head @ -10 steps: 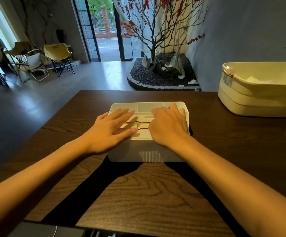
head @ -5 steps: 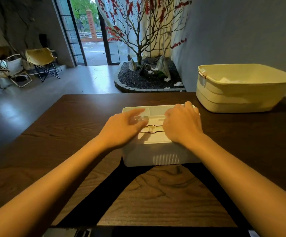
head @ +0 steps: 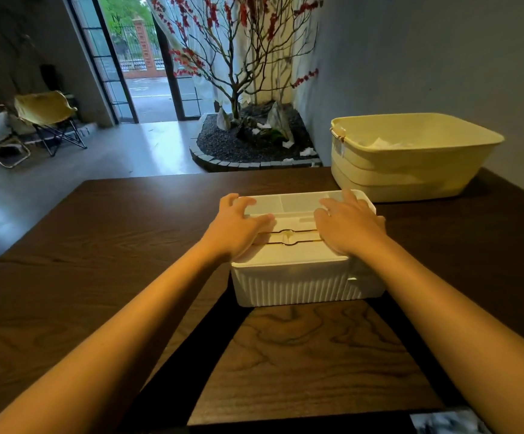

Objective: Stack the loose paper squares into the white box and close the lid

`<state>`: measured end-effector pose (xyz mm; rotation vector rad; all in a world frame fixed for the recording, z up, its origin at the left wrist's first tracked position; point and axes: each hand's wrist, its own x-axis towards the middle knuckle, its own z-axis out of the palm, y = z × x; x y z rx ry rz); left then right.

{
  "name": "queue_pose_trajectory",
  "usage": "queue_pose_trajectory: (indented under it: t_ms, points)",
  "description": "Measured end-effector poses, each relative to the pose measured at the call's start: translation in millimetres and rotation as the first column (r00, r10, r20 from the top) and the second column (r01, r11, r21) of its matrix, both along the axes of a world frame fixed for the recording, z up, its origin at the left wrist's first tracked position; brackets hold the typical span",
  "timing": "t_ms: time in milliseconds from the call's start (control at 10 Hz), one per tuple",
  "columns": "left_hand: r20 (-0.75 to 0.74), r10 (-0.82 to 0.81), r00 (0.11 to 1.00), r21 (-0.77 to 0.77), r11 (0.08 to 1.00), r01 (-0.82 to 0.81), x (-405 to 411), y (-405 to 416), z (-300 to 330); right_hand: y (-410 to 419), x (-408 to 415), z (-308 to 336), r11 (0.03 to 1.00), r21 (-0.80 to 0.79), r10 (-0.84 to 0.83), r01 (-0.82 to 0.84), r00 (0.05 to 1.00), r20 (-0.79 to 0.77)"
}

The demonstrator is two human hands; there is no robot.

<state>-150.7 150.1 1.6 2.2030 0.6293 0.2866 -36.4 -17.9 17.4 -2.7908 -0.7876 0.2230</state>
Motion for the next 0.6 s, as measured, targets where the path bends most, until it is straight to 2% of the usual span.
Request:
queue_pose_trajectory:
  t_ms: [200, 500, 600]
  points:
    - [0.012, -0.005, 1.000, -0.035, 0.999, 0.006, -4, -5, 5, -1, -4, 0, 1.000, 0.003, -0.009, 0.009, 1.000, 0.004]
    - [0.016, 0.035, 0.999, 0.079, 0.996, -0.036, -7, -5, 0, -4, -6, 0, 0.998, 0.064, -0.008, 0.008, 1.000, -0.001]
    - [0.199, 0.140, 0.970, 0.242, 0.952, -0.187, -6, 4, 11, 6, -5, 5, 0.972, 0.236, -0.036, -0.013, 0.979, 0.201]
